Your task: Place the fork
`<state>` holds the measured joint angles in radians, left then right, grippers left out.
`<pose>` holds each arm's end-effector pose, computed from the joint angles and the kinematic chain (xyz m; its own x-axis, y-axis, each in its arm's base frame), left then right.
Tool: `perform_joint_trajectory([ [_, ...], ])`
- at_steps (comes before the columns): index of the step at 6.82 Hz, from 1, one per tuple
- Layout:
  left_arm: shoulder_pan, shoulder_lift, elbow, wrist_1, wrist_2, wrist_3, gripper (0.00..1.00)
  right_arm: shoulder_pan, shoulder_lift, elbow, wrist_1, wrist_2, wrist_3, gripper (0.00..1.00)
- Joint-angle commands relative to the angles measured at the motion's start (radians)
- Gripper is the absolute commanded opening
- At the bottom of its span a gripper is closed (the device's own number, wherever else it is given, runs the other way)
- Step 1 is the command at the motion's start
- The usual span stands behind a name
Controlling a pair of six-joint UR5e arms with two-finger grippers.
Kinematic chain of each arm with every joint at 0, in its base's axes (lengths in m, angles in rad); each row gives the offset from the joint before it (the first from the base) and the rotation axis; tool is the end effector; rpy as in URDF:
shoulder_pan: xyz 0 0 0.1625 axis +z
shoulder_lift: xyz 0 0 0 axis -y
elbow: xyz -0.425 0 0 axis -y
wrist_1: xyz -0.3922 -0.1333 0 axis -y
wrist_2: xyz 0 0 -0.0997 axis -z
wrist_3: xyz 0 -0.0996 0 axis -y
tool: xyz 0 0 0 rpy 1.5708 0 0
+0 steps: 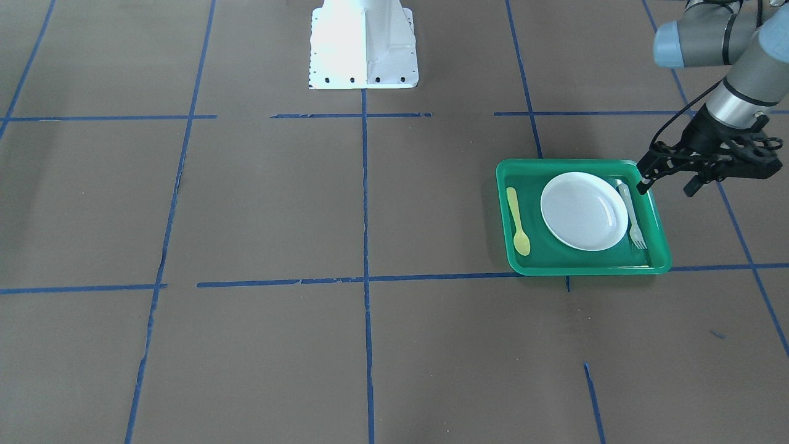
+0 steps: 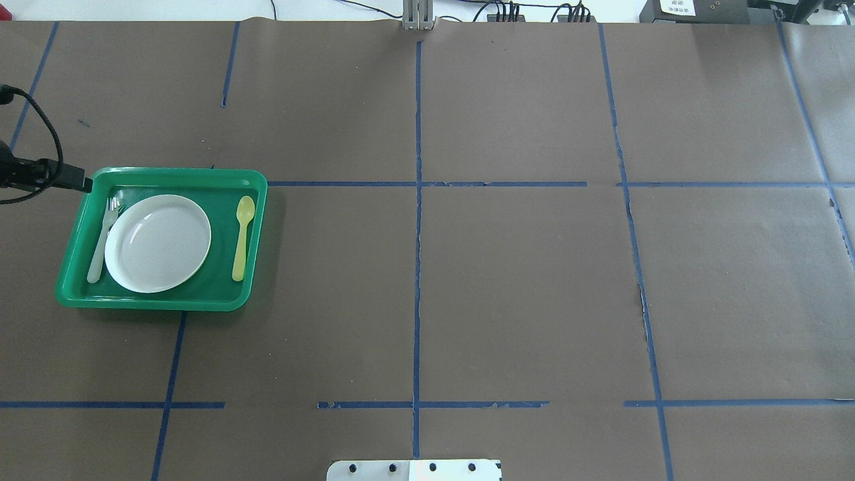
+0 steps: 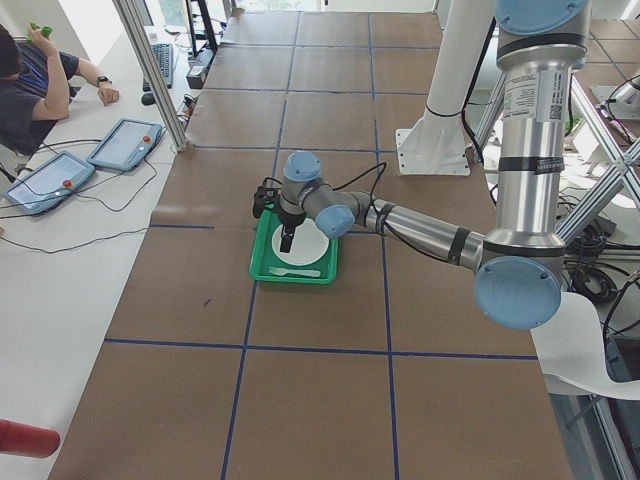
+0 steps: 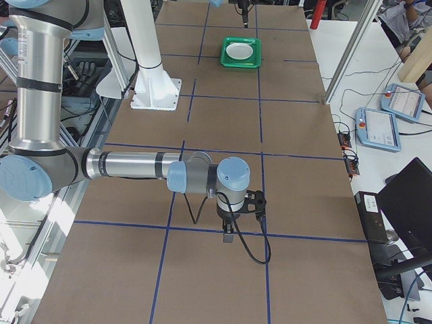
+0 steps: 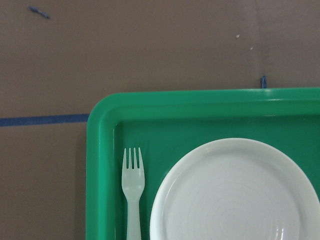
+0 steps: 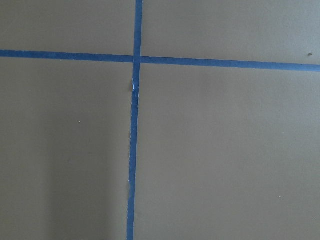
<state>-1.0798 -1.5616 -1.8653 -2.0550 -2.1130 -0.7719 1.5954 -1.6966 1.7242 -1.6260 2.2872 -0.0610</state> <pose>0.1651 -0.4826 0.4690 0.6562 0.0745 -0.7509 0.1661 0.9564 0.2401 0.0786 -0.4345 0.6512 0.7536 -0.0243 0.6569 0.0214 0.9997 0.0125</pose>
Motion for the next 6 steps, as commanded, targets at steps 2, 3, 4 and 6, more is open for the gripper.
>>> perform_joint_trajectory([
  [2, -0.203, -0.059, -0.018, 0.276, -0.015, 0.451, 1.0, 0.0, 0.0, 0.0, 0.0, 0.0, 0.0, 1.0],
  [3, -0.262, -0.064, -0.011, 0.376, -0.016, 0.643, 1.0, 0.0, 0.0, 0.0, 0.0, 0.0, 0.001, 1.0],
  [4, -0.373, -0.058, 0.029, 0.43, -0.05, 0.787, 1.0, 0.0, 0.0, 0.0, 0.0, 0.0, 0.001, 1.0],
  [6, -0.53, 0.01, 0.211, 0.417, -0.27, 0.952, 1.0, 0.0, 0.0, 0.0, 0.0, 0.0, 0.001, 1.0],
])
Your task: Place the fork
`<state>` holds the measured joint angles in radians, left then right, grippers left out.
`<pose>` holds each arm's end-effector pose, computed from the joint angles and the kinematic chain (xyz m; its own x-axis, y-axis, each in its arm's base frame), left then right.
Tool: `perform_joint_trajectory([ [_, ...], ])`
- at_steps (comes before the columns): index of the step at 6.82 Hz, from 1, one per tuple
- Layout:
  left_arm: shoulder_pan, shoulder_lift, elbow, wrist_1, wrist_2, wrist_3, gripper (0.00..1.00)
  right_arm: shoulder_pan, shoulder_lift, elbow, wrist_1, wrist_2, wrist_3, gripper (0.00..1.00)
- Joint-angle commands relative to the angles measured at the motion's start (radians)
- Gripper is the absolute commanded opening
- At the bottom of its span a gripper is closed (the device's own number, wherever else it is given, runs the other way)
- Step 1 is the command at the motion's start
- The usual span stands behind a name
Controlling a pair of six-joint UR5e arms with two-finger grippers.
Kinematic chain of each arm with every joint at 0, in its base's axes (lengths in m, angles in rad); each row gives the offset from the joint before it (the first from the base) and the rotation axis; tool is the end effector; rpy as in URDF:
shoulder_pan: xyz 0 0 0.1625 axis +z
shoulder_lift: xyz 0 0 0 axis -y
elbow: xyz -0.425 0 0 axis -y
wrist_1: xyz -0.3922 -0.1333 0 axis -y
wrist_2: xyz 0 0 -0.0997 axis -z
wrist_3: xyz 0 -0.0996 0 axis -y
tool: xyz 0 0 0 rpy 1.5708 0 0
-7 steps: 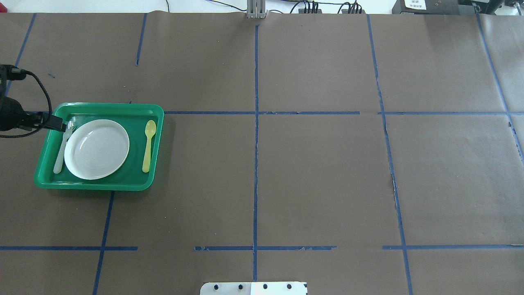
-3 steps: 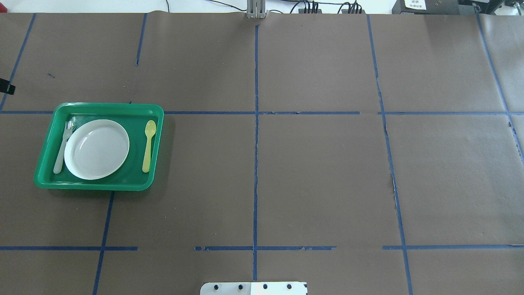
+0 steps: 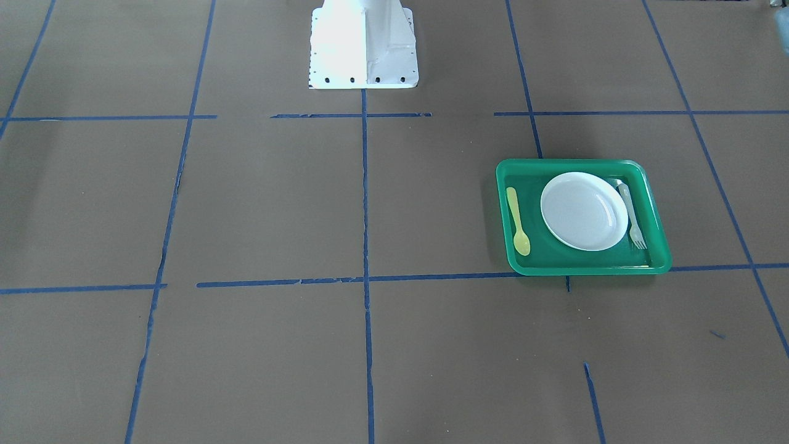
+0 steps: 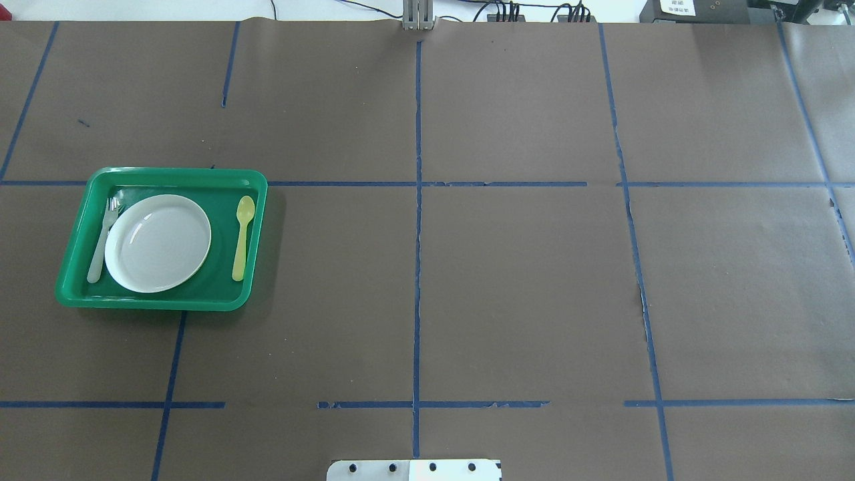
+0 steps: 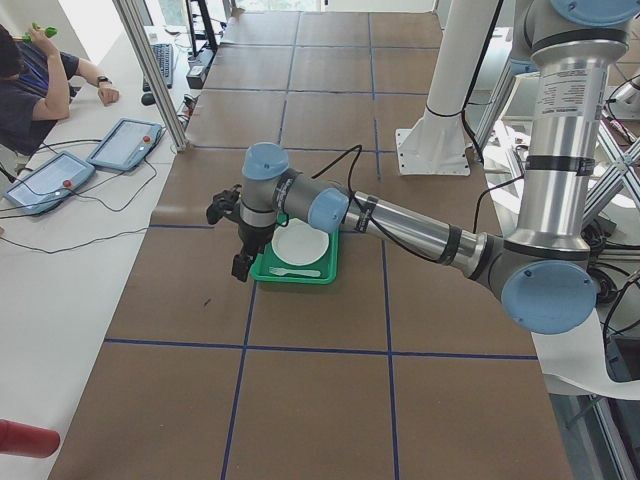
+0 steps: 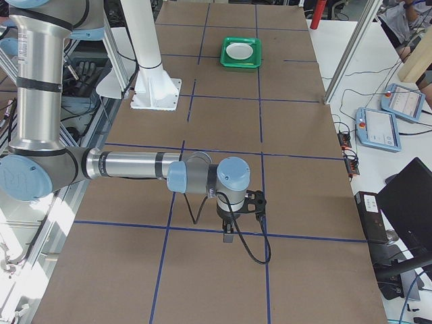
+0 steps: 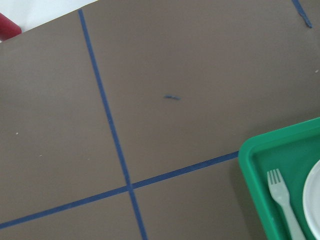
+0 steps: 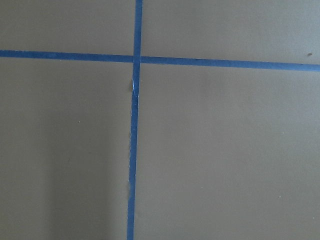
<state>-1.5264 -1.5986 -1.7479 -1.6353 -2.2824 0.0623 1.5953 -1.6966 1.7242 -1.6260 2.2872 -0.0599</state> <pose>-0.0455 -0.5145 0.5537 0.7447 0.2668 -0.6117 -0.0893 0.9482 0.3048 0.0786 -0.4345 0.6512 0.7536 -0.0233 0.6569 0.0207 0.9997 0.0117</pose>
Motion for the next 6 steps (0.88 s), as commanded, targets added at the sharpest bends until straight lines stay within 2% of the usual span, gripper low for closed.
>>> perform_joint_trajectory([
  [1, -0.089, 0.064, 0.108, -0.003, -0.097, 0.135, 1.0, 0.0, 0.0, 0.0, 0.0, 0.0, 0.0, 1.0],
  [4, -0.09, 0.091, 0.114, 0.015, -0.092, 0.126, 1.0, 0.0, 0.0, 0.0, 0.0, 0.0, -0.001, 1.0],
  [6, -0.092, 0.095, 0.119, 0.067, -0.092, 0.036, 1.0, 0.0, 0.0, 0.0, 0.0, 0.0, -0.001, 1.0],
])
